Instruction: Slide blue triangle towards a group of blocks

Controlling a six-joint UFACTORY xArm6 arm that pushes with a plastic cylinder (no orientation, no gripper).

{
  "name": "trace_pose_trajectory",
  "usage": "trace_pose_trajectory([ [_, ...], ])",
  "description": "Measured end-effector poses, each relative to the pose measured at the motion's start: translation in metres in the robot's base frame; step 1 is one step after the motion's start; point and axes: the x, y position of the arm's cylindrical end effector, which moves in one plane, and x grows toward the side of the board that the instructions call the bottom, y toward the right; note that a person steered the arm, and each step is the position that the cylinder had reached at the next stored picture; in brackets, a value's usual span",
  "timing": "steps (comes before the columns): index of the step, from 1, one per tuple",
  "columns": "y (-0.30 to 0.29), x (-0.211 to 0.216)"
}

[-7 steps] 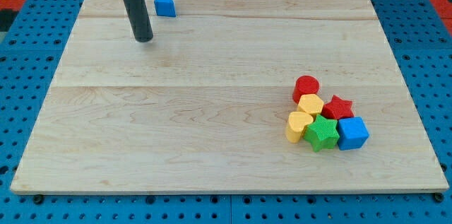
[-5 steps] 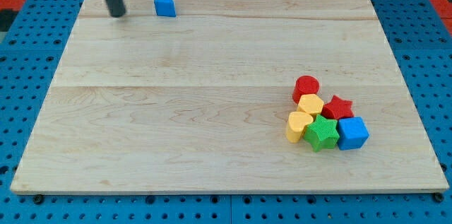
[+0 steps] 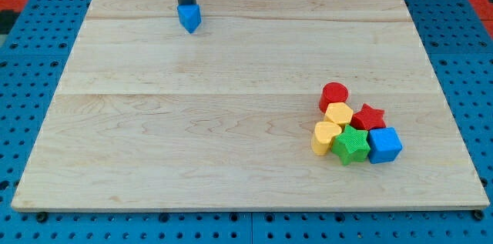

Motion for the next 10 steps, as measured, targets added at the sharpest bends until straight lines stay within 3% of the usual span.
trace_pose_trajectory([
  [1,-0.003,0.031],
  [4,0.067,0.098],
  [6,0.049,0.119],
  [8,0.011,0.08],
  [9,-0.014,0.092],
  [10,0.003,0.127],
])
